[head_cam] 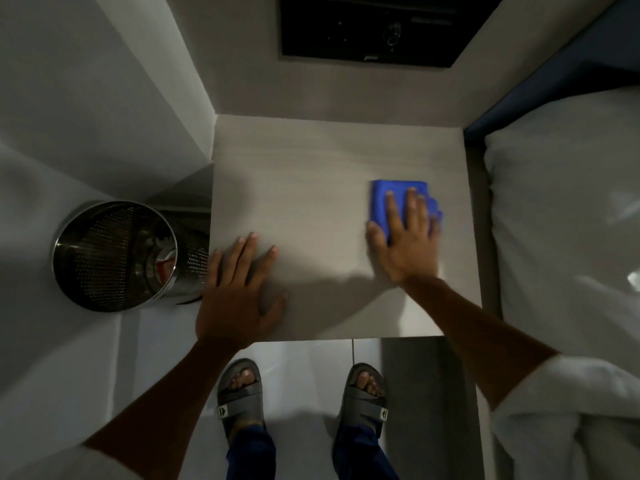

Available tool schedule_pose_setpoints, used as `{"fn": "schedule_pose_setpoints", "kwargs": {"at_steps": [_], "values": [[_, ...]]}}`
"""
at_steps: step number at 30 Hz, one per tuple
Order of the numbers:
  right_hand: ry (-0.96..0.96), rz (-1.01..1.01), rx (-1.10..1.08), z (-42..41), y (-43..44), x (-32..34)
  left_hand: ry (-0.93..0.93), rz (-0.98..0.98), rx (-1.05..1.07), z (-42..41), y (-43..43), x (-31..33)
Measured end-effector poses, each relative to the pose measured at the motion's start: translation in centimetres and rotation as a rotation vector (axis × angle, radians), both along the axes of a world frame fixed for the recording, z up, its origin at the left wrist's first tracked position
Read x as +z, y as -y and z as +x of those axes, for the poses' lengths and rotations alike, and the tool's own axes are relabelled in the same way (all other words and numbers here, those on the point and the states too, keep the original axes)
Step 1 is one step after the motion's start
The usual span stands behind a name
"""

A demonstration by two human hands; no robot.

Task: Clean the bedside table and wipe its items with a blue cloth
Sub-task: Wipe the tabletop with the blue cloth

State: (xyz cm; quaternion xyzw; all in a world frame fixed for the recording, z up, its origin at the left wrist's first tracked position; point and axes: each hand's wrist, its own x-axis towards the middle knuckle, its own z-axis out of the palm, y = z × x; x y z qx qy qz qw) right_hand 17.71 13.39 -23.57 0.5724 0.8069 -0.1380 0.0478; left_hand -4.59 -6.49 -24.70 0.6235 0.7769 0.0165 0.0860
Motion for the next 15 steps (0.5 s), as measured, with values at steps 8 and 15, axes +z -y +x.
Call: {"fn": "schedule_pose_setpoints", "kwargs": {"at_steps": [8, 15], "values": [[-0.055, -0.036, 0.087, -2.4, -1.1, 0.0, 0.037, -0.015, 0.003, -0.2, 0.2, 0.1], [0.16, -0.172, -0.17, 0.6, -10.6, 1.6, 0.044, -0.005, 0.015, -0.1, 0.3, -0.2]]}}
